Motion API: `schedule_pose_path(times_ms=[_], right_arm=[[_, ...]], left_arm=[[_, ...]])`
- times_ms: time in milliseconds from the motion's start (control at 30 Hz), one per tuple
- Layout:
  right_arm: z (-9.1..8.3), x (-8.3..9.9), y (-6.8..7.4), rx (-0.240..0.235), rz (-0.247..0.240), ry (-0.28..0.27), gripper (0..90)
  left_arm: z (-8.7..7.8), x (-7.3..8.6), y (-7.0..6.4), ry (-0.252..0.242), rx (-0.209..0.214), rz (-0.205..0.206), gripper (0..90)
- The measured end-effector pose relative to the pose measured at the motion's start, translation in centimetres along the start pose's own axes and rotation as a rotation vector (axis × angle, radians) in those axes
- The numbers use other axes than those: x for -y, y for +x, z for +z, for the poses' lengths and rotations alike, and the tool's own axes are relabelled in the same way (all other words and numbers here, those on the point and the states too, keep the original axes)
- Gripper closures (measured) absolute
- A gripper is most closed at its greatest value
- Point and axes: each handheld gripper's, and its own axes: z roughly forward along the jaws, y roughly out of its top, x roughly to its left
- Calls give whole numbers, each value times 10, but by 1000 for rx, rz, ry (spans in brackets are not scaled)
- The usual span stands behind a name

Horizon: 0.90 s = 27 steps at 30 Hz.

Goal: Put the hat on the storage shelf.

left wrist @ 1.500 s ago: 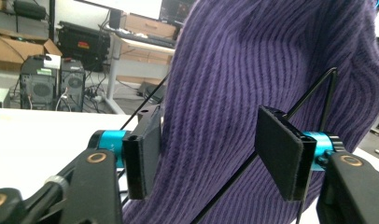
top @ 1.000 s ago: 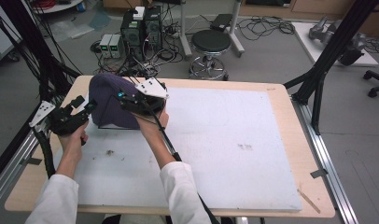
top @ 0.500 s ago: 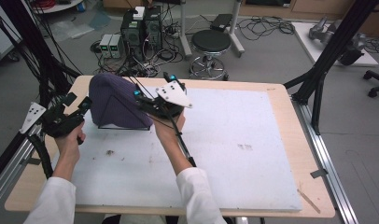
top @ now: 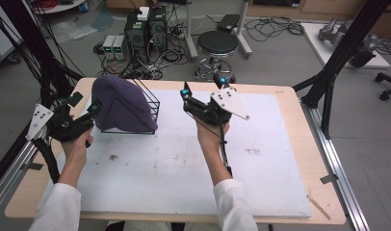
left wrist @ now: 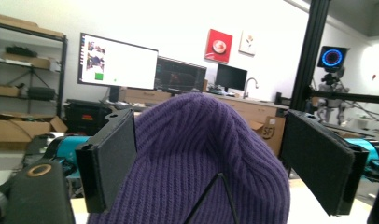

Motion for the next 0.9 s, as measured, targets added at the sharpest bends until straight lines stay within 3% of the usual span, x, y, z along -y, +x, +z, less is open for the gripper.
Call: schedule_pose_path(times_ms=[167, 467, 533, 800, 900], right_arm=[[-23, -7, -24, 31, -23, 5, 121], [-68, -16, -59, 110, -27, 1, 120], [-81, -15, -65, 129, -47, 4, 120], [-117, 0, -86, 192, -23, 14, 124], [-128, 9, -88, 220, -34, 6, 128]], left_arm=[[-8, -5, -1, -20, -33, 12, 177], [-27, -11, -7, -33, -53, 54, 169], [-33, -12, -9, -35, -56, 78, 169], [-47, -8, -12, -43, -72, 63, 168], [-50, -3, -13, -14, -75, 70, 167]])
